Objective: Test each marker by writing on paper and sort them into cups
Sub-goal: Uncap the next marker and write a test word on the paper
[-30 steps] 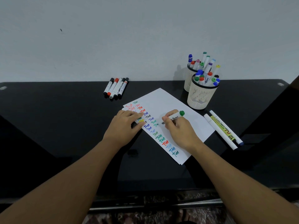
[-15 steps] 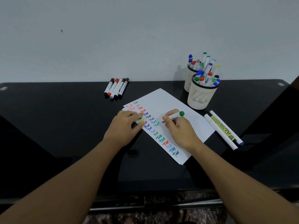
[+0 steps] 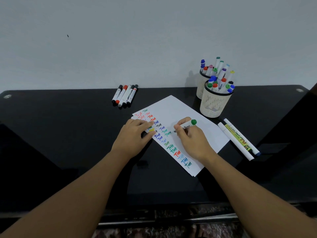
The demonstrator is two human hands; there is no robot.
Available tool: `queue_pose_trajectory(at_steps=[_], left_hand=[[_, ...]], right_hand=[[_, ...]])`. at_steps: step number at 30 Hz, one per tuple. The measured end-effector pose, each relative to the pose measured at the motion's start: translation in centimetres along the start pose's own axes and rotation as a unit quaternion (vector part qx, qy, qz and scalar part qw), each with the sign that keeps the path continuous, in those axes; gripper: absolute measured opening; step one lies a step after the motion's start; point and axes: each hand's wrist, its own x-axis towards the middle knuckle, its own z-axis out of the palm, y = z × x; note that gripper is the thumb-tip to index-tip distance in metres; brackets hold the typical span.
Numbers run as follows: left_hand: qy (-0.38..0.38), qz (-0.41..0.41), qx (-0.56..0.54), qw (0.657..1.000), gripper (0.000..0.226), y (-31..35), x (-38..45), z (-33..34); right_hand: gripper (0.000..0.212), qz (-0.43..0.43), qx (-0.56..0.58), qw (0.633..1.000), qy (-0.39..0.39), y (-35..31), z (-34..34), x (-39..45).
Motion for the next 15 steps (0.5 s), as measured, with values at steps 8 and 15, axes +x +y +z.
queue_pose_trajectory(at_steps=[8, 15], left_hand=[[0.023, -0.029, -0.005, 0.999, 0.058, 0.51, -0.34, -0.55], [0.001, -0.077, -0.006, 0.997, 0.032, 0.73, -0.18, -0.77]], right_hand=[[0.012, 0.005, 0.096, 0.995, 0.004, -0.94, -0.75, -0.87], [0.072, 0.024, 0.085, 0.991, -0.102, -0.47, -0.79, -0.40]])
